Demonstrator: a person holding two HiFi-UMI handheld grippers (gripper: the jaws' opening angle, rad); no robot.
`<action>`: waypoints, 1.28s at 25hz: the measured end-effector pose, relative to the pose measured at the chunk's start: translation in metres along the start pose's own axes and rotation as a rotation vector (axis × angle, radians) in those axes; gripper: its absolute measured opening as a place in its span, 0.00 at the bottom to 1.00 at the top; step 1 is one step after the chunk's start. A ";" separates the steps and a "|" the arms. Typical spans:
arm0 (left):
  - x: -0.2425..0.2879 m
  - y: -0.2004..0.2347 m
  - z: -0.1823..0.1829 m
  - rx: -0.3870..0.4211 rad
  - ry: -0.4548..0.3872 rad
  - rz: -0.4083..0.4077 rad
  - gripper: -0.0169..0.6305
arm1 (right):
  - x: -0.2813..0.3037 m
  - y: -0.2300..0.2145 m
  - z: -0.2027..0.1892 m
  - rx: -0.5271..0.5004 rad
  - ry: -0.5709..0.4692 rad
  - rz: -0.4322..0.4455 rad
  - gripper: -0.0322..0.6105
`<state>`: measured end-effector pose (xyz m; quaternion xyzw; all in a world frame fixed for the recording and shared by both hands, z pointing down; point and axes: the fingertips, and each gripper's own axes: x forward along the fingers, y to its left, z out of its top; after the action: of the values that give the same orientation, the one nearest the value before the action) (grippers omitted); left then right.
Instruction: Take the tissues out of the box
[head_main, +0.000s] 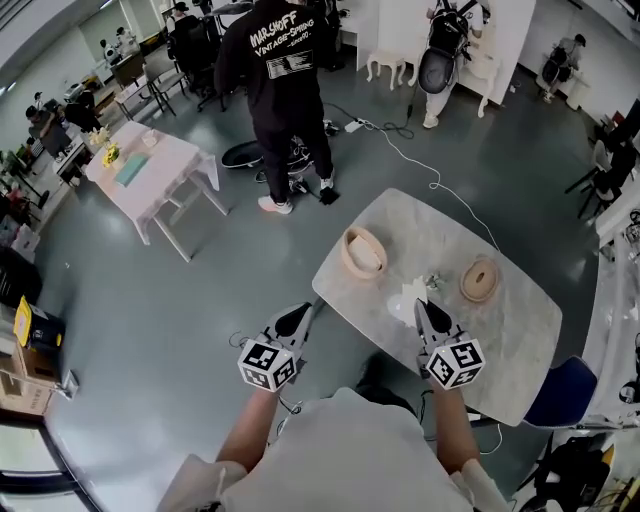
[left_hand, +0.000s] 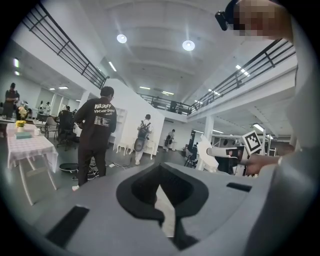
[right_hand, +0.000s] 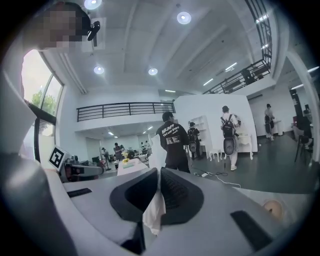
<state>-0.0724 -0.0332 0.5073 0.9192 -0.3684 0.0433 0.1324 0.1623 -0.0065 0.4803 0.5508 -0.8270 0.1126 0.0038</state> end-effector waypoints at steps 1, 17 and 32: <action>0.005 0.001 0.000 -0.003 0.000 0.006 0.04 | 0.005 -0.004 -0.001 0.005 0.005 0.011 0.11; 0.064 -0.002 0.004 -0.044 0.033 0.124 0.04 | 0.052 -0.047 -0.018 0.050 0.131 0.175 0.11; 0.084 0.009 -0.020 -0.079 0.124 0.100 0.04 | 0.075 -0.050 -0.047 0.081 0.246 0.163 0.11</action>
<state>-0.0173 -0.0900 0.5428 0.8893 -0.4062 0.0921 0.1890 0.1731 -0.0842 0.5451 0.4637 -0.8569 0.2125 0.0739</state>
